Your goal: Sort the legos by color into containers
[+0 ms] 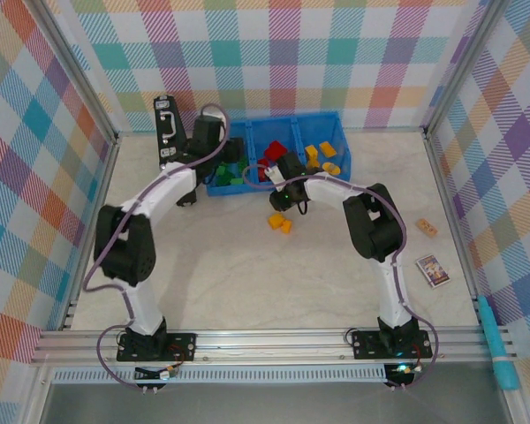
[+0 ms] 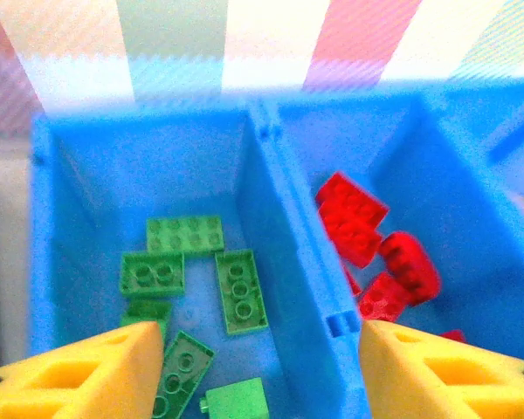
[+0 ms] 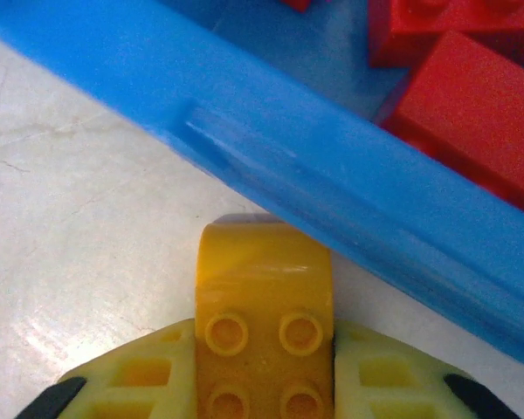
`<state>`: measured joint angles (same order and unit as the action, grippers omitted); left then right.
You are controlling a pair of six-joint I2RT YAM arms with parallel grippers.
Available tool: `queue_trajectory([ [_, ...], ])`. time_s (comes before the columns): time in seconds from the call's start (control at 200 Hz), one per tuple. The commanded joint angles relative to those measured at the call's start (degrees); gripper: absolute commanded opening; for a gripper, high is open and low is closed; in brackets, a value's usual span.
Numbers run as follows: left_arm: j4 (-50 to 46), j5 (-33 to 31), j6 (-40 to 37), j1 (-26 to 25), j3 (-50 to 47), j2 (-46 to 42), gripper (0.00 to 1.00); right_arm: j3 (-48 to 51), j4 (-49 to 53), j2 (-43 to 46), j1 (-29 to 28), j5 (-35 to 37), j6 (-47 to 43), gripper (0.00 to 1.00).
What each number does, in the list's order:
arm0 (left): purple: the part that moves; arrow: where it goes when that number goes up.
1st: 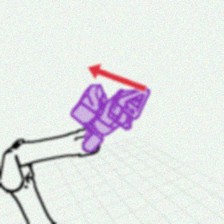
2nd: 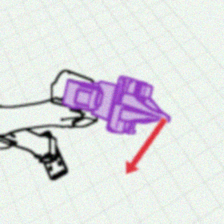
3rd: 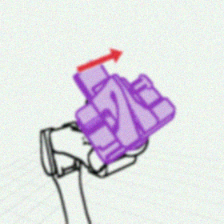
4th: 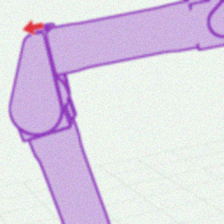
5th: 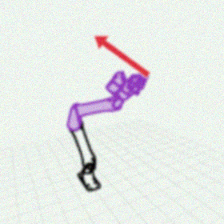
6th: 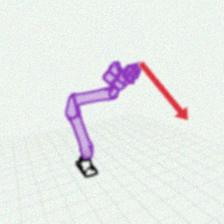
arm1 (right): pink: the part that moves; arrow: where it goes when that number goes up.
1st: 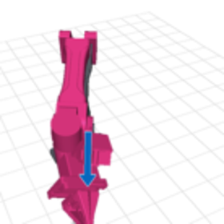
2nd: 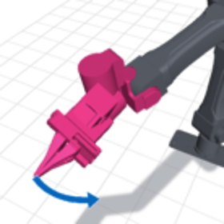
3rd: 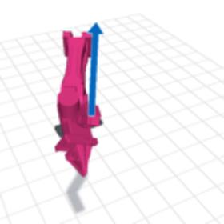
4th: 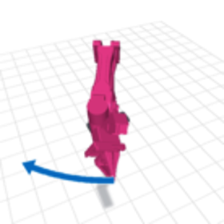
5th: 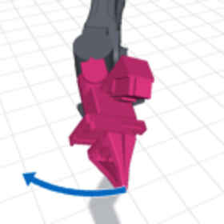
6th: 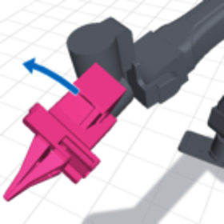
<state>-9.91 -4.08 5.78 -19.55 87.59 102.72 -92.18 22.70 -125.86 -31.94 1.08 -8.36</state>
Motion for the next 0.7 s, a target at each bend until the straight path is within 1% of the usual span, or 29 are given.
queue_trajectory([
  [0.0,-4.03,-0.7,-4.86,0.8,-1.82,-9.85,0.63,2.89,3.24,3.07,-0.4,-0.59,-0.38,0.26],
  [0.04,-5.51,-1.27,-5.9,1.13,-2.34,-12.01,0.63,3.84,4.01,5.1,-0.4,-0.64,-0.55,0.25],
  [0.075,-8.63,-1.97,-6.83,1.43,-2.83,-13.77,0.64,4.56,4.77,7.13,-0.4,-0.42,-0.81,0.24],
  [0.17,-11.98,-4.01,-8.78,2.72,-5.38,-17.98,0.67,6.2,6.71,12.77,-0.23,1.0,-1.54,0.24],
  [0.31,-14.41,-5.62,-10.35,5.27,-10.61,-22.63,0.72,5.83,8.26,19.2,1.8,3.46,-1.49,0.24],
  [0.38,-15.2,-6.23,-11.79,6.39,-13.18,-23.83,0.74,4.71,8.72,20.57,3.11,6.78,-1.72,0.24],
  [0.46,-14.21,-7.95,-14.9,6.81,-16.95,-24.48,0.75,3.39,7.82,20.17,5.93,9.2,-1.73,0.24],
  [0.52,-14.15,-8.28,-16.42,6.81,-18.32,-24.28,0.76,1.44,7.52,18.54,8.3,9.25,-0.91,0.24],
  [0.58,-14.54,-7.34,-16.89,6.81,-18.53,-24.06,0.77,-1.53,7.59,15.74,10.38,9.15,-0.46,0.24],
  [0.66,-14.82,-4.13,-17.2,6.81,-18.47,-24.21,0.8,-7.06,8.32,11.18,12.35,9.25,-0.43,0.24],
  [0.68,-14.64,-3.42,-17.06,6.81,-18.51,-24.29,0.84,-8.34,8.36,10.1,12.75,9.08,-0.43,0.24],
  [0.695,-14.47,-2.91,-16.85,6.81,-18.61,-24.38,0.85,-9.21,8.33,9.24,13.02,8.96,-0.49,0.24],
])
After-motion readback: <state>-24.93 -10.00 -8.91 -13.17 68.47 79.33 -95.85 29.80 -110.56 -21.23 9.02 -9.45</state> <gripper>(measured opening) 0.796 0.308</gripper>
